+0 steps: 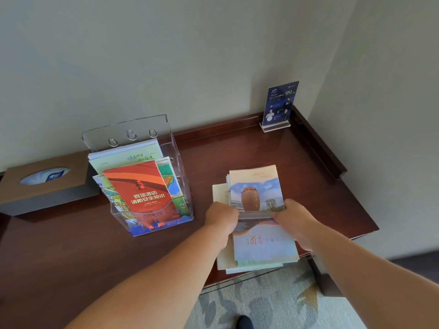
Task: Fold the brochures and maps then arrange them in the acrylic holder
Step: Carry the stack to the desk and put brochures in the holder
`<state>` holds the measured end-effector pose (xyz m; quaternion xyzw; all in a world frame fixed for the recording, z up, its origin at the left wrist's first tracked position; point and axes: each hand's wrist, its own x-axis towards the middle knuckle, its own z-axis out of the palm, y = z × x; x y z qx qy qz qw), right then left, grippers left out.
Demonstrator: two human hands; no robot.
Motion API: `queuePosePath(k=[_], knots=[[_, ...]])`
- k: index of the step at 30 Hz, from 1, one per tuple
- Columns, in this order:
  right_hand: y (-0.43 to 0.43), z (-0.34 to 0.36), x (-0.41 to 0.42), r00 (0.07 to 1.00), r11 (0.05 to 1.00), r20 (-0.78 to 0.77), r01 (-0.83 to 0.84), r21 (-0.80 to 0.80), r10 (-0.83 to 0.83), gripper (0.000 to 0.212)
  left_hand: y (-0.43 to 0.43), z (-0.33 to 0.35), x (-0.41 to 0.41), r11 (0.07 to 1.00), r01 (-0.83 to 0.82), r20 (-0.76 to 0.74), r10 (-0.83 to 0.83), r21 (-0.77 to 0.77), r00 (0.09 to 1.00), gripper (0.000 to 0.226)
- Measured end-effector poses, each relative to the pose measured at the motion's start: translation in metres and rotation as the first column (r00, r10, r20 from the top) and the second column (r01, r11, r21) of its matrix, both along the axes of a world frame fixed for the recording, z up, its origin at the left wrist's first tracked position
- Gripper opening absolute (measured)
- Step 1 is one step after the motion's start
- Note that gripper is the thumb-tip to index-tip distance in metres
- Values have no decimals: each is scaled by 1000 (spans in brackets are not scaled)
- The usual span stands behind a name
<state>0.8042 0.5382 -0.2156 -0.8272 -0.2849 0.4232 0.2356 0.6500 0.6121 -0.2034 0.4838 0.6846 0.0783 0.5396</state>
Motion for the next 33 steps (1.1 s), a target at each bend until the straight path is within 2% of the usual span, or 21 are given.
queuePosePath(k=[2,5,7,11,15,18,22,27,33], knots=[[4,8,-1,999,993,-33,32,113,-29,2,6,3,2,993,-76,97,68,85,993,6],[14,25,-3,994,956,-99,69,286,-42,6,20,21,4,969,-178,245,133,173,960,20],[21,36,-5,993,920,-113,70,386,-28,8,29,34,5,953,-197,348,109,231,931,21],[30,55,-7,985,859,-168,113,499,-32,14,35,53,4,928,-209,450,50,310,892,21],[23,52,-11,972,845,-229,159,511,-45,24,19,44,-2,943,-148,449,-2,299,893,27],[18,46,-15,973,857,-225,152,493,-43,21,12,43,1,946,-118,431,-25,301,902,33],[19,52,-13,972,828,-220,186,529,-78,22,13,47,1,933,-89,451,-84,349,889,37],[13,47,-12,991,845,-120,114,523,-59,19,6,39,-6,901,-45,441,-166,431,882,35],[9,39,-12,1000,882,-7,20,471,-19,13,-1,25,-11,889,57,342,-233,454,910,23]])
